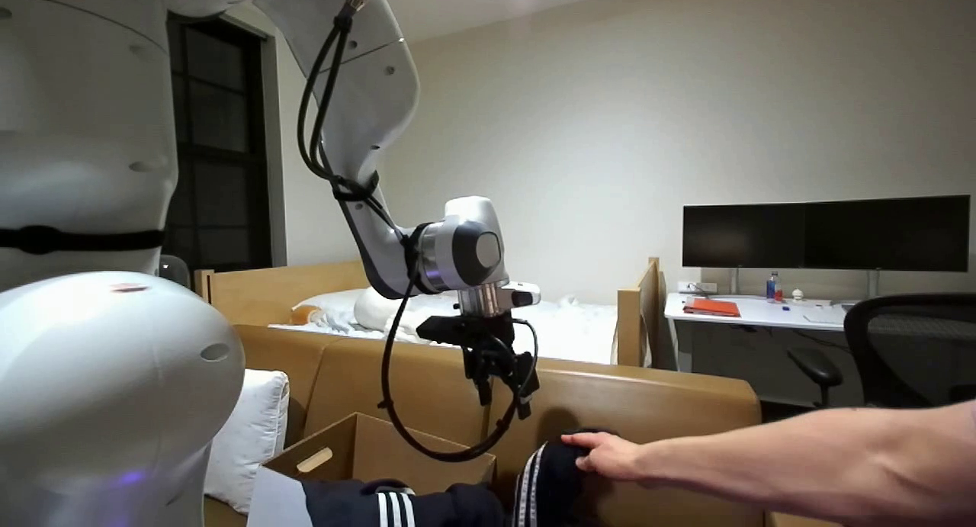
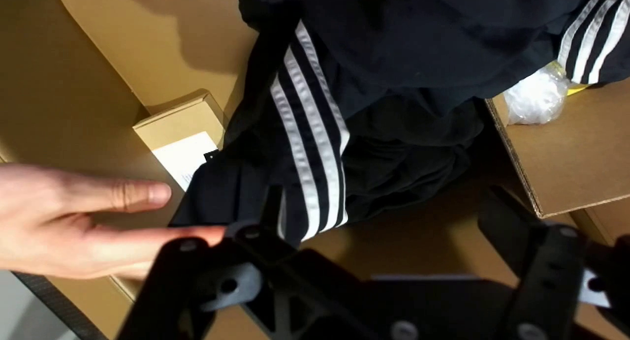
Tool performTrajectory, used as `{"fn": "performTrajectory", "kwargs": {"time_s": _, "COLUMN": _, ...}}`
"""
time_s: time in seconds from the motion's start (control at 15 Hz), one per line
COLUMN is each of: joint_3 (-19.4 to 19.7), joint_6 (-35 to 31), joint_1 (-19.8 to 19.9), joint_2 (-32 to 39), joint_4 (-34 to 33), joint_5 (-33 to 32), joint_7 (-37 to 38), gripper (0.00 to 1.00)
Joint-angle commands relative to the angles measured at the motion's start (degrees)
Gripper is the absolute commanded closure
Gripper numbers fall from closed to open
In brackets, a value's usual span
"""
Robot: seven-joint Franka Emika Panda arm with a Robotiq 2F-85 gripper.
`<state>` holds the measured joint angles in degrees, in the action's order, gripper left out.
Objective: Put the black trousers in the box
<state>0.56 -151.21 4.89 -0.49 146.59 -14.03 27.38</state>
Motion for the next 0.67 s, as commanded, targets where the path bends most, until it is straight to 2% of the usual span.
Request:
{"fn": "performTrajectory", "kwargs": {"time_s": 0.0, "joint_3": 0.9, "joint_6": -0.6, "joint_1": -0.8, "joint_2": 1.6, "joint_4": -0.5, "joint_5": 1.6, "joint_7": 0.1, "gripper": 0.0}}
{"fn": "performTrajectory", "kwargs": {"time_s": 0.6, "joint_3": 2.2, "joint_6": -0.9, "joint_1": -1.8, "joint_2": 8.4, "joint_4": -2.7, "joint_5": 6.4, "joint_7": -1.6, "gripper": 0.0}}
